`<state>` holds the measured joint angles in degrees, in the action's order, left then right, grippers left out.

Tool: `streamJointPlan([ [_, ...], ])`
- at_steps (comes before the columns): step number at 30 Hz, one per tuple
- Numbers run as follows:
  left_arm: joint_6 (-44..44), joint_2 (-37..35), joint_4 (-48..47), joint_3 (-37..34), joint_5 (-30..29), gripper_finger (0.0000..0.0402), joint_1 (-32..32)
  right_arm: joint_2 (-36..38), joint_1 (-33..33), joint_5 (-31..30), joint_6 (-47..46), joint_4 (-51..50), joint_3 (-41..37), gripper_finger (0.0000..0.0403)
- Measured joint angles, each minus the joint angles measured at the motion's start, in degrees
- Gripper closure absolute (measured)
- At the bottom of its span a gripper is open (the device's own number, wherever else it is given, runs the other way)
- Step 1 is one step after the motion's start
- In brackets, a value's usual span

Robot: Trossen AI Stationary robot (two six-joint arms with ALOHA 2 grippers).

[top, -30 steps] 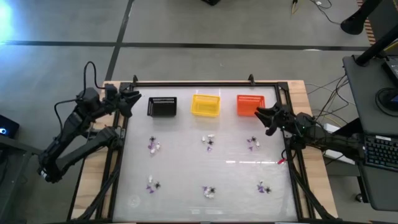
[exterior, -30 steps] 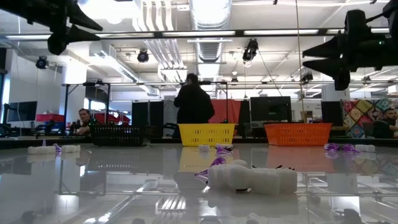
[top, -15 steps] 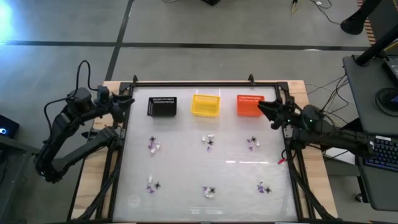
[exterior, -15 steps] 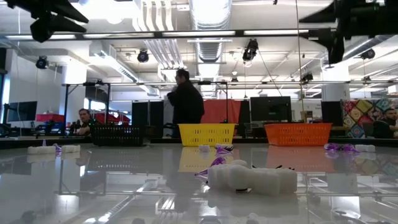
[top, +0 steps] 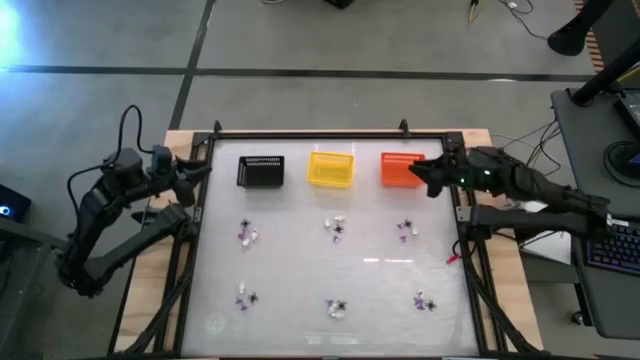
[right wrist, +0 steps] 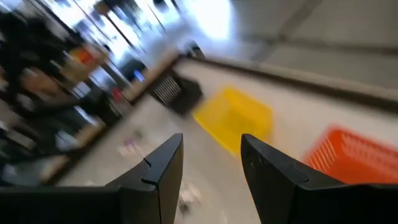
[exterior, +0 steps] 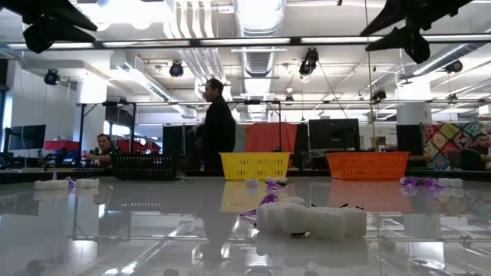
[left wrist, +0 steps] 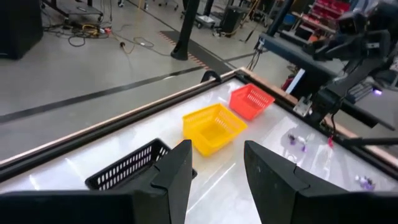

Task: Sort Halloween decoration
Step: Put the white skeleton toy into the orange bin

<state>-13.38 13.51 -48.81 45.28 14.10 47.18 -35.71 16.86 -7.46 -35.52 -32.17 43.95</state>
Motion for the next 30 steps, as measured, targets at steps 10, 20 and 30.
streamJointPlan([
  [10,0.9,-4.48,-1.67,-0.07,1.54,0.0272,0.0,-11.64,-2.21,2.64,-16.04,-24.14,7.61,0.025],
  [20,2.04,-9.45,-3.78,-0.07,1.54,0.0272,-0.02,-16.42,-11.87,3.17,-32.75,-30.63,6.51,0.025],
  [30,1.77,-12.49,-7.15,-0.07,1.54,0.0272,-0.02,-22.56,-22.88,2.95,-48.49,-29.75,0.52,0.025],
])
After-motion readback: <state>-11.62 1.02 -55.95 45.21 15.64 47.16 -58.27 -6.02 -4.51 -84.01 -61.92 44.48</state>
